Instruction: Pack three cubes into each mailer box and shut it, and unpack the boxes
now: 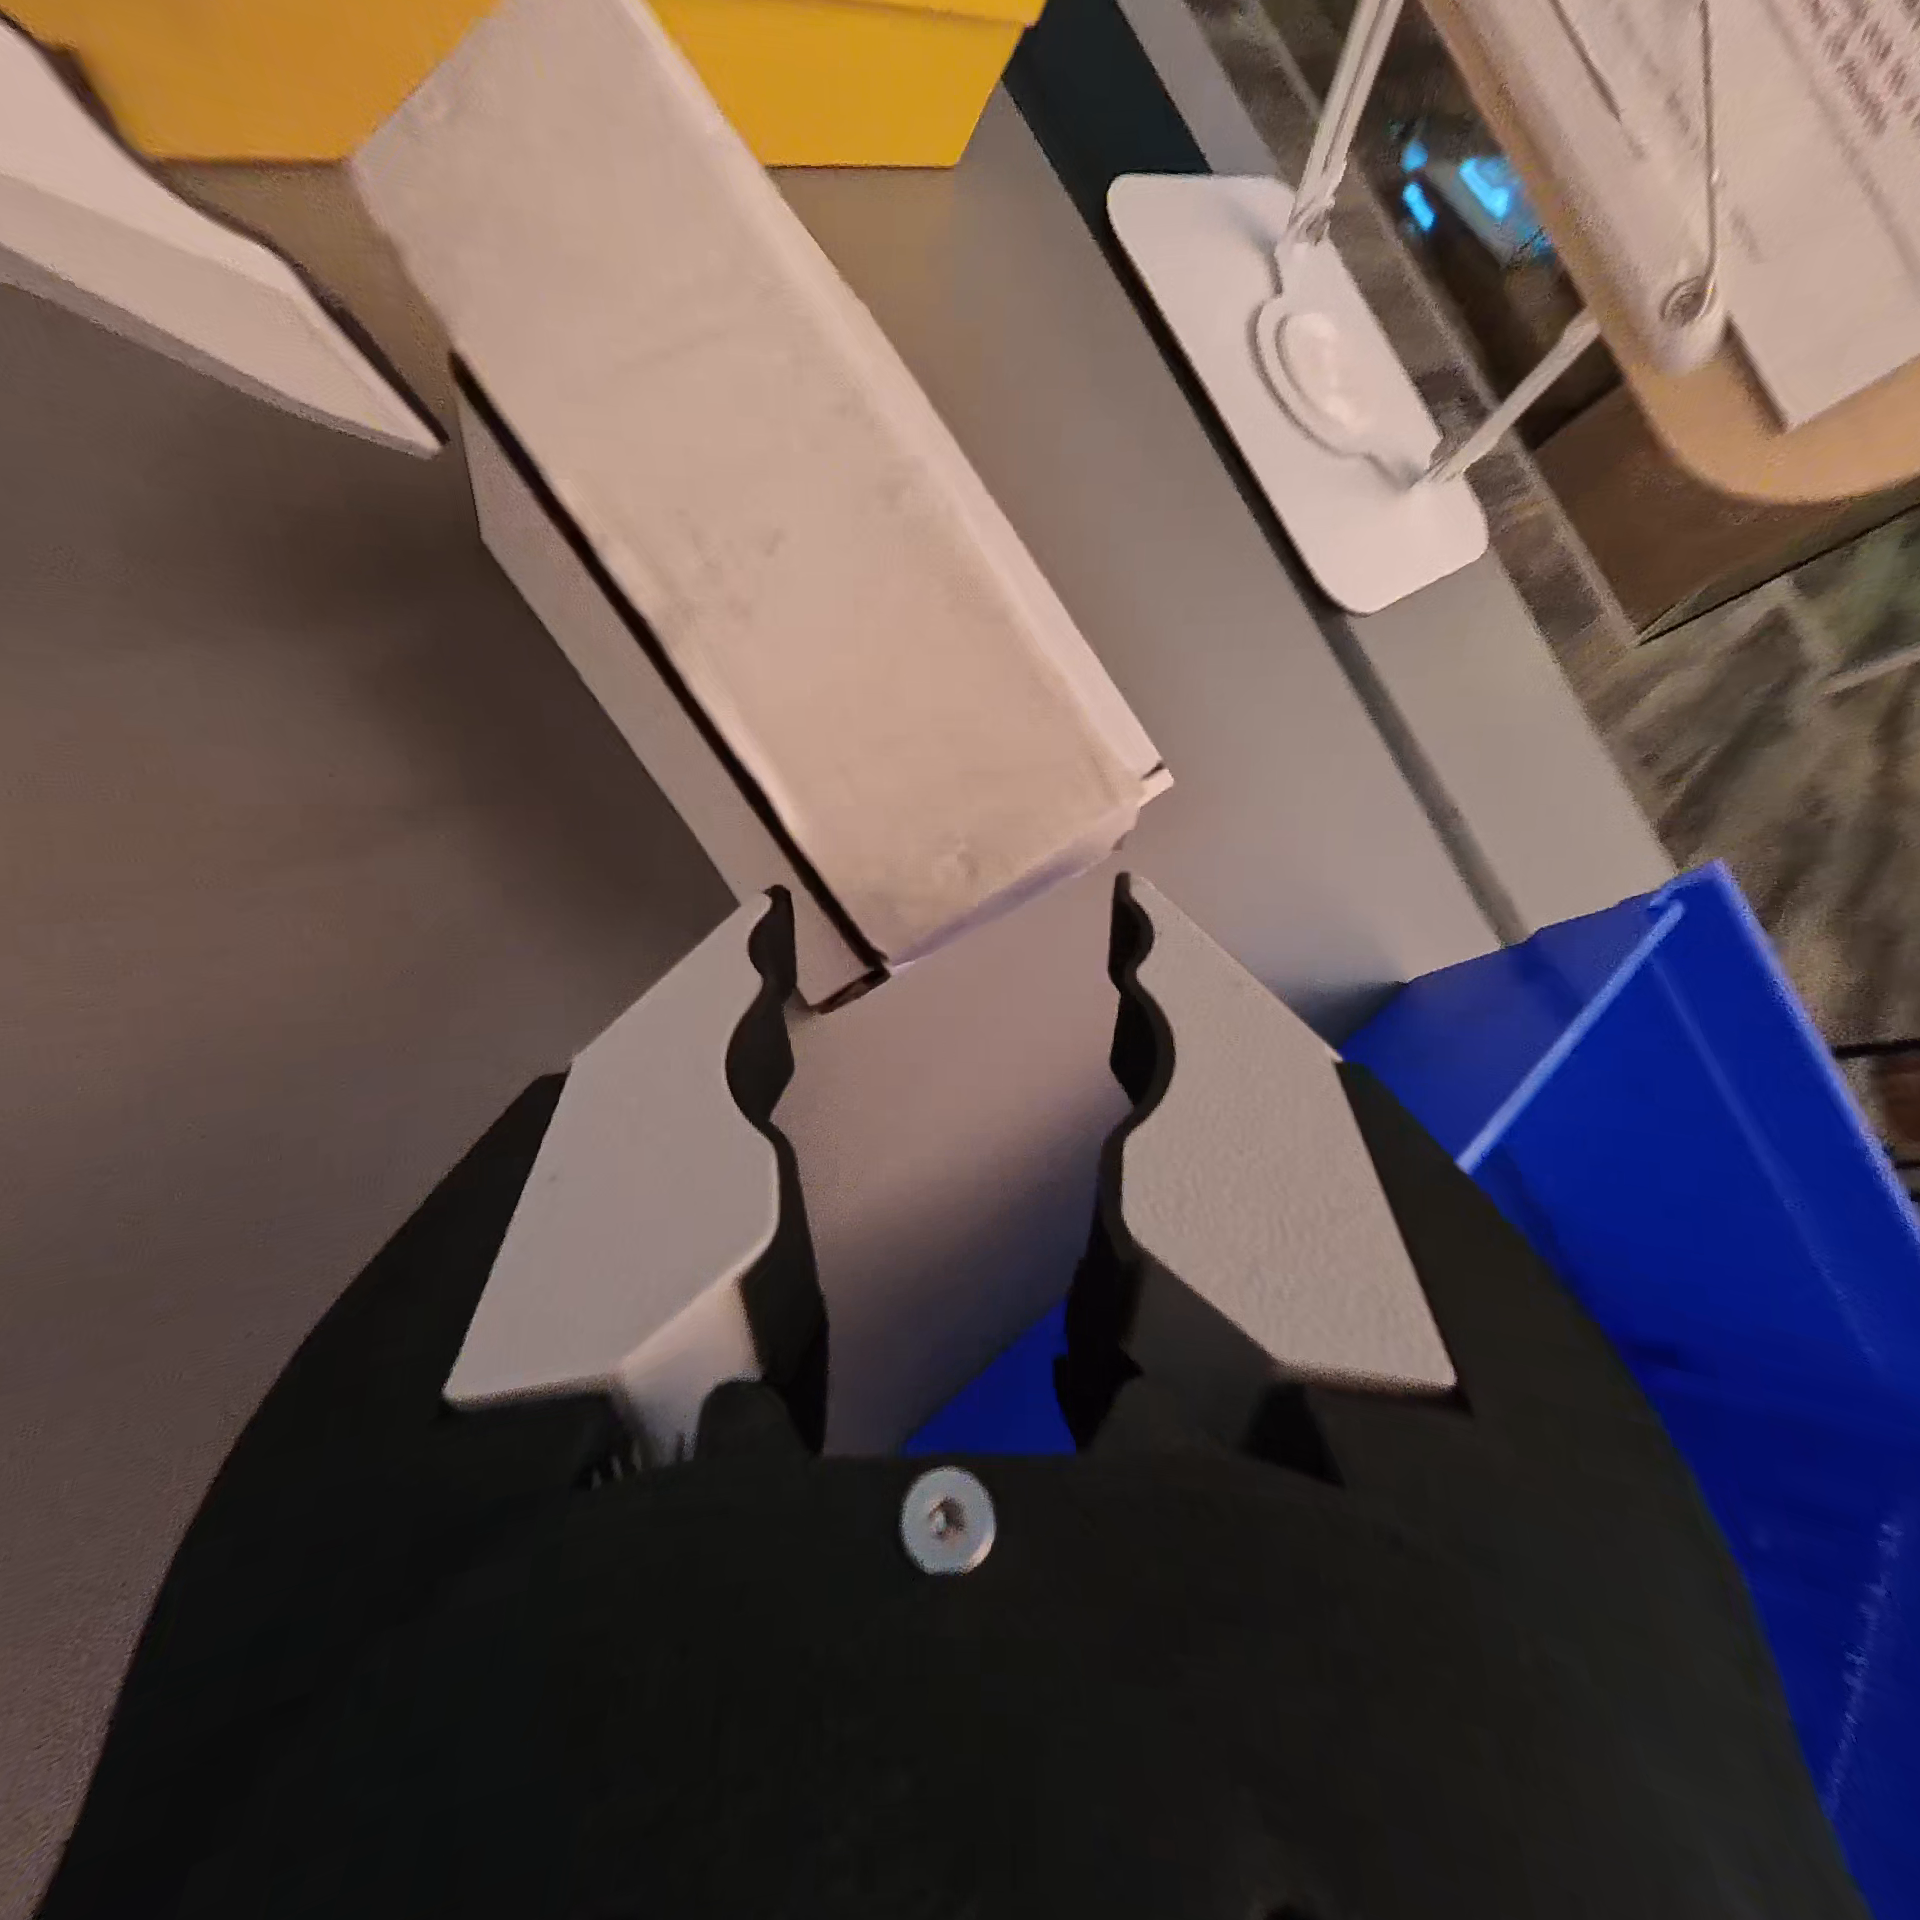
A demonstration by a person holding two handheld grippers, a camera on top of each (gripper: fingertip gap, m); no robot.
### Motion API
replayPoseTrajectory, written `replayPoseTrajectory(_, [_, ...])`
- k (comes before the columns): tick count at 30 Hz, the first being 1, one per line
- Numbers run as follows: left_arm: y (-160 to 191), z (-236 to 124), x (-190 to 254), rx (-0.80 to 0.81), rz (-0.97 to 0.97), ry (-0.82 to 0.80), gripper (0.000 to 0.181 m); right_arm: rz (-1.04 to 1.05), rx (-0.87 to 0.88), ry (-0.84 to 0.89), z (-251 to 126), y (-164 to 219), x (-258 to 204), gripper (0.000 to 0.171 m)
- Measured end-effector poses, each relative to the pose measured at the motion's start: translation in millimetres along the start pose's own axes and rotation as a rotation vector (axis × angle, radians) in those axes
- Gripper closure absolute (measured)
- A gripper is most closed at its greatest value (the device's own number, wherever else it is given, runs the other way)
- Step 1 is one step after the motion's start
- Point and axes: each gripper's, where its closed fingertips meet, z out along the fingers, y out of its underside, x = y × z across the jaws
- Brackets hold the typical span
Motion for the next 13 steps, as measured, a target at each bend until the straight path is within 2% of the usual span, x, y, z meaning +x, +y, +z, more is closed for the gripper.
replayPoseTrajectory(7, [10,7,-3,-0.023,0.074,-0.089,0.135,-0.153,0.063,0.098,-7,-9,-5,0.143])
replayPoseTrajectory(10, [1,-1,-9,0.032,0.015,-0.097,0.155,-0.129,0.070,0.112,-12,-11,-3,0.148])
replayPoseTrajectory(13, [-1,-6,-4,0.046,-0.098,-0.039,0.155,-0.064,0.058,0.062,-15,-11,-6,0.153])
